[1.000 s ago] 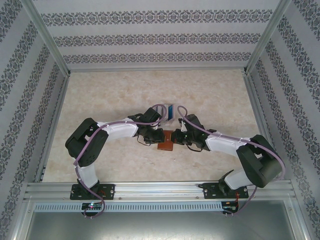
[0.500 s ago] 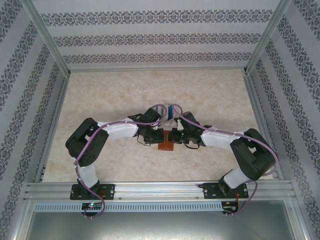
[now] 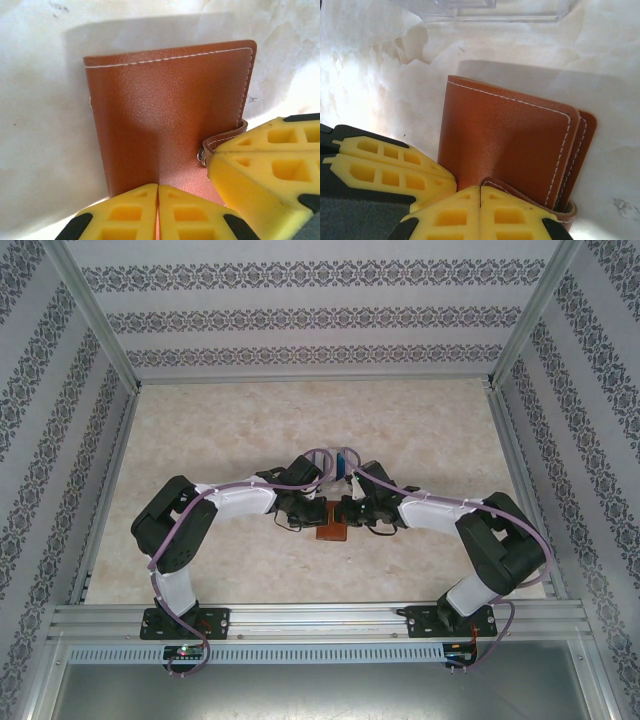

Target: Put the credit cards into the card holder

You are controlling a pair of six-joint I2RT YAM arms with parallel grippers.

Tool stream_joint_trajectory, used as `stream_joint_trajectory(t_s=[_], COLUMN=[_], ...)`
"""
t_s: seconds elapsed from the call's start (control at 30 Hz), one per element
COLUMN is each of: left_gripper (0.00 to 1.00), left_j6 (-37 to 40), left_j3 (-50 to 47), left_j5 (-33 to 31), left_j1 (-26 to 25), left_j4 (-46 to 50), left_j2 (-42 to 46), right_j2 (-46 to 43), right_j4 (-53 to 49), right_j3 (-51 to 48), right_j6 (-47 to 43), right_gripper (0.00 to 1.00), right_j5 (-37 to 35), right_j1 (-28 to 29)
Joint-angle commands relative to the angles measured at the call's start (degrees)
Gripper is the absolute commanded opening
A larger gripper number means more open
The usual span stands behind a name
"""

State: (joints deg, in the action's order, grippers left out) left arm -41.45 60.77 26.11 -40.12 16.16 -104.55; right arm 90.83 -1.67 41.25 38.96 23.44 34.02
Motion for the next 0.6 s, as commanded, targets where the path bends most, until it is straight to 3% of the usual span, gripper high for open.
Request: stream_joint_trajectory(t_s=[0.0,0.43,0.57], left_gripper=[0.1,0.09,0.12], left_j6=[-0.61,-0.97,0.45], left_j3=[-0.21,-0.83,-0.9], left_j5=[-0.64,-0.62,-0.37], left_j1=[-0.58,-0.14,0.49], left_j4=[0.88,0.64,1.46], left_j2=[-1.31,-0.81,1.02], right_j2=[2.66,5.2,0.17], right_j4=[-2.1,-8.61,-5.83], right_j3=[0.66,-0.96,-1.04], right_j6=[-0.88,-1.43,-0.82], right_gripper=[0.0,0.0,0.11], right_j5=[1.05,-2.78,-2.54], right_j1=[0.91,0.25,0.51])
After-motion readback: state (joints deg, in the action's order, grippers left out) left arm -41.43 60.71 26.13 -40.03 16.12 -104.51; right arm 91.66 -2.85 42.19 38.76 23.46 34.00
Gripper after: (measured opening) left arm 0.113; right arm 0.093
